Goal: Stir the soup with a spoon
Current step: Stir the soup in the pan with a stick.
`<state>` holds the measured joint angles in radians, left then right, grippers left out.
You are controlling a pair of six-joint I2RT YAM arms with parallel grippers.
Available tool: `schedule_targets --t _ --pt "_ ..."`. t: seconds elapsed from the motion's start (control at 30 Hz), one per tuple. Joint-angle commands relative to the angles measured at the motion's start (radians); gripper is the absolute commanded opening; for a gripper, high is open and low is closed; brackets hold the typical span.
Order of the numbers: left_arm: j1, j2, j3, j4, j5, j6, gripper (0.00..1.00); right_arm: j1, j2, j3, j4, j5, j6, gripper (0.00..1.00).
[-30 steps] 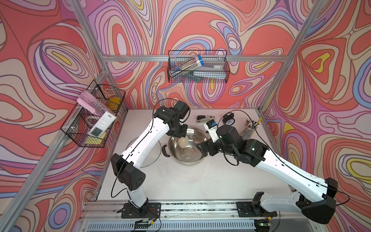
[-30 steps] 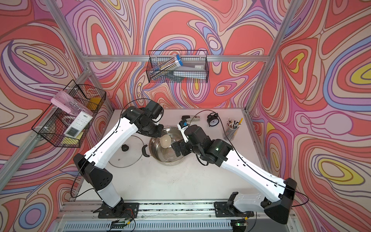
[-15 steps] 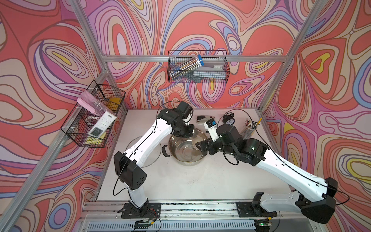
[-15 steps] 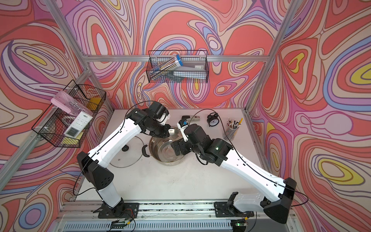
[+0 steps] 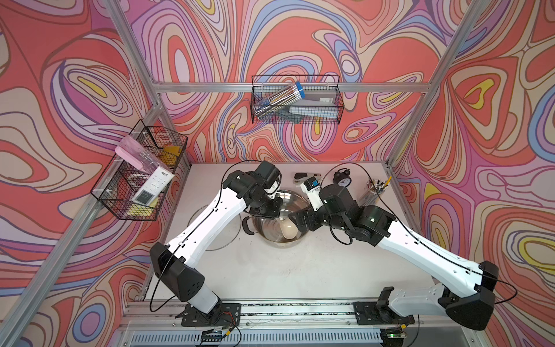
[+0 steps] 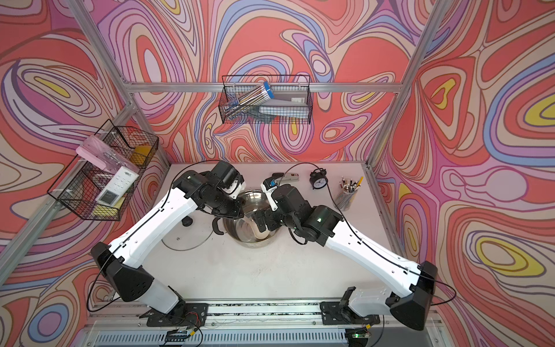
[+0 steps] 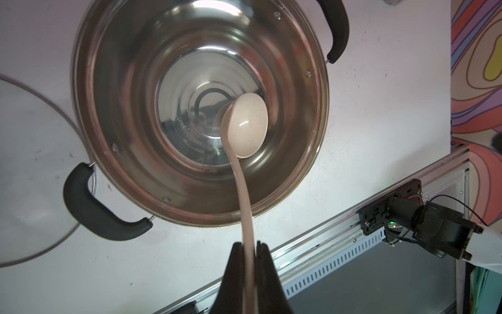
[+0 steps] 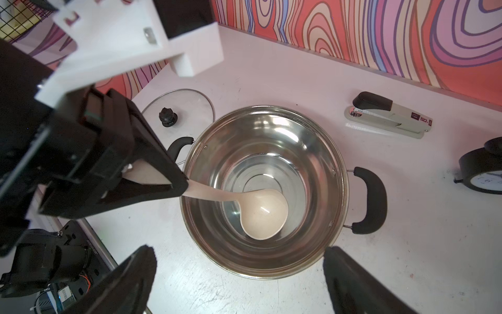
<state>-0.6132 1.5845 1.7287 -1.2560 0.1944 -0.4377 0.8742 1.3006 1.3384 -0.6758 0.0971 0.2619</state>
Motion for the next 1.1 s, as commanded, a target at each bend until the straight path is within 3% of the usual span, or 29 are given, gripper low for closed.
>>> schedule_targets --t 0.0,0.47,0.77,1.07 --pt "0.018 -0.013 -0.001 -0.072 -0.069 0.013 0.0 0.007 0.006 -0.002 0.027 -0.005 0.003 0.98" --pt "0.08 0.119 0.156 -0.043 -0.244 0.067 0.0 0.009 -0.007 0.007 -0.005 0.028 0.009 0.98" --pt "0.075 0.167 0.182 0.089 -0.105 0.031 0.0 0.009 -0.066 -0.046 0.031 0.12 0.007 0.98" --pt "0.029 0.159 0.14 0.124 -0.008 -0.015 0.0 0.009 -0.046 -0.022 -0.031 0.123 0.02 0.98"
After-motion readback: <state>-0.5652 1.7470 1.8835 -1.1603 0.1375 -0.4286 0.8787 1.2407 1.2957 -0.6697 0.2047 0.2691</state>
